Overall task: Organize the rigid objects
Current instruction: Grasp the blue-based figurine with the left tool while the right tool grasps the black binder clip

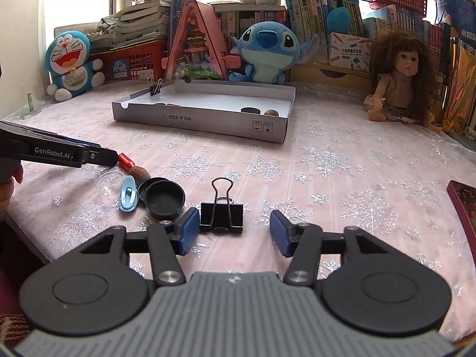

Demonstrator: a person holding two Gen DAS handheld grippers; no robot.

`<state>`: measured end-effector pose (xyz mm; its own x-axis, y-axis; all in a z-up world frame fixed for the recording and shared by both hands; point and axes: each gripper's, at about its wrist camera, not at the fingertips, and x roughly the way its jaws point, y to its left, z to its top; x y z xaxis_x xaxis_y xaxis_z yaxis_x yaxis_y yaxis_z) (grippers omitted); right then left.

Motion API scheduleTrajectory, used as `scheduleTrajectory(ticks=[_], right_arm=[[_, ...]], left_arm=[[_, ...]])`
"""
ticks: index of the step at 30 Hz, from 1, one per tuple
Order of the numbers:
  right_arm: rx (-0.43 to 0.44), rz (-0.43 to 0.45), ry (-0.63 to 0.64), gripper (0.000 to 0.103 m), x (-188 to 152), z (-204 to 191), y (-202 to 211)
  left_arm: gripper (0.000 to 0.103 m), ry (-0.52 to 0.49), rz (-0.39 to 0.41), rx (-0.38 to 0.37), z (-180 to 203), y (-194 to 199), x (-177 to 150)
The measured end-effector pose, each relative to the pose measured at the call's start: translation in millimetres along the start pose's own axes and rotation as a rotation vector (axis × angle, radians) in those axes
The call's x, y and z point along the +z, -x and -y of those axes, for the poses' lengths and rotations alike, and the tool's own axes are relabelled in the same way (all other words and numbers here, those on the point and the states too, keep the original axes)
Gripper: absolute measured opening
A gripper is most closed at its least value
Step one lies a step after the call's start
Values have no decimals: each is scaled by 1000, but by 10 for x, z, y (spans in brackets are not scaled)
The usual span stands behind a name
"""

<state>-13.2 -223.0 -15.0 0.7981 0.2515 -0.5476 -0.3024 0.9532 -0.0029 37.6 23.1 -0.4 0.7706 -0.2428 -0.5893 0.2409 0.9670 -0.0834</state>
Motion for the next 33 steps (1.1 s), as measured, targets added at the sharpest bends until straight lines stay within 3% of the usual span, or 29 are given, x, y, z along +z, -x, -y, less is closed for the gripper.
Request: scheduleTrajectory(ticks=[9, 33], right_arm=[[22, 10, 0, 40, 15, -37, -34], [-9, 43, -27, 37, 316, 16, -165]], left_arm=[[36, 0, 1, 5, -31, -33, 10], [35, 14, 55, 27, -75, 68, 317]])
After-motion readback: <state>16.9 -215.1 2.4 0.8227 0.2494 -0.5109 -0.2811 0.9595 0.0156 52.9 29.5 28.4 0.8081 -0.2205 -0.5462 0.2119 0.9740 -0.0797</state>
